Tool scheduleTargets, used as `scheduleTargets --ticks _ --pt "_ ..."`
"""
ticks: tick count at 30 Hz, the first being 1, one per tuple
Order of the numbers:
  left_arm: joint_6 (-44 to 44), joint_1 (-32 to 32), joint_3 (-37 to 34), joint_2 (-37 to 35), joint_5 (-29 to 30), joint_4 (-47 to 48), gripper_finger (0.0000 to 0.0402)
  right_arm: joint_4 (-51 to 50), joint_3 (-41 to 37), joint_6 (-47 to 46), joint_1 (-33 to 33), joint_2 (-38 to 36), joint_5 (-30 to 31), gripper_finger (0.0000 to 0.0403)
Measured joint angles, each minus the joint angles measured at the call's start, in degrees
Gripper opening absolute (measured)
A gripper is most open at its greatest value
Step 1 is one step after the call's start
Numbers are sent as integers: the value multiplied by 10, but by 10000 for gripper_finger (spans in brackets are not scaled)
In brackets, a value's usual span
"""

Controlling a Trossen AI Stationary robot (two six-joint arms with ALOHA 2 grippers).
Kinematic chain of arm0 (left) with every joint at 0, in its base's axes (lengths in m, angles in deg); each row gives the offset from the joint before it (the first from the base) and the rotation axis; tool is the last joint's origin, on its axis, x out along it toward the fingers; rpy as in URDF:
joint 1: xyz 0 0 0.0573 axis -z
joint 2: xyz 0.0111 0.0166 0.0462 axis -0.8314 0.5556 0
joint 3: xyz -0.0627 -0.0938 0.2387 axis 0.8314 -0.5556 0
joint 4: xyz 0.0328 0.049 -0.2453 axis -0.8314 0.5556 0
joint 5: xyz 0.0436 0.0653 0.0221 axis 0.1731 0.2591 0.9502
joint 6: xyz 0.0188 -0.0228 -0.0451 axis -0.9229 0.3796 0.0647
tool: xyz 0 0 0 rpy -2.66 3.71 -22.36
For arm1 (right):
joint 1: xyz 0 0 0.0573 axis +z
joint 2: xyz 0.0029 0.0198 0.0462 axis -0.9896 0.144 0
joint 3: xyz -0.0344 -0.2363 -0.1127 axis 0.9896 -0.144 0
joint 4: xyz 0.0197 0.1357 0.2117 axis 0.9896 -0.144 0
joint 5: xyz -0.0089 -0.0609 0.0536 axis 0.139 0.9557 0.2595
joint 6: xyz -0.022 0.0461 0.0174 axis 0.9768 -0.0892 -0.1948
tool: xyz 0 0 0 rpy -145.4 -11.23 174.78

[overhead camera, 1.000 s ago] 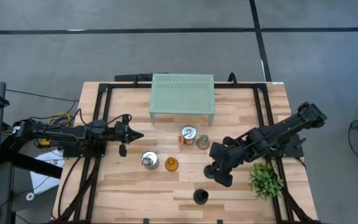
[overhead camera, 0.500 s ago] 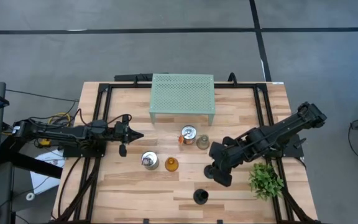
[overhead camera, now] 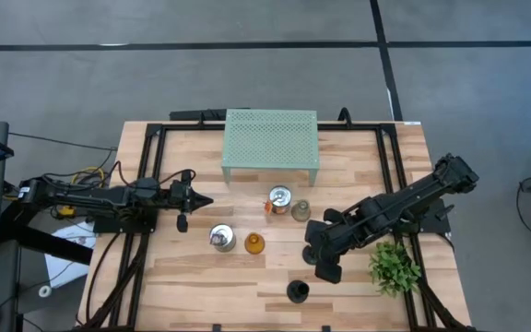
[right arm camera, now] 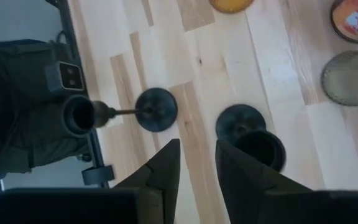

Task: Pick & Place candle stick holders
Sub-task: Put the top black candle holder on the shelf

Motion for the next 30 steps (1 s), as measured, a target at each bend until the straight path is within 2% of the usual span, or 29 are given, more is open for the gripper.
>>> scheduleTargets --ticks 4,11,17,30 --pt "0 0 0 0 0 0 8 -24 0 0 0 1 1 95" --pt "0 0 0 0 0 3 8 -10 -36 0 0 2 0 95" --pt "0 0 0 0 0 4 8 10 -37 15 0 3 2 94" --pt "0 0 0 0 0 4 8 6 -37 15 -1 3 2 59"
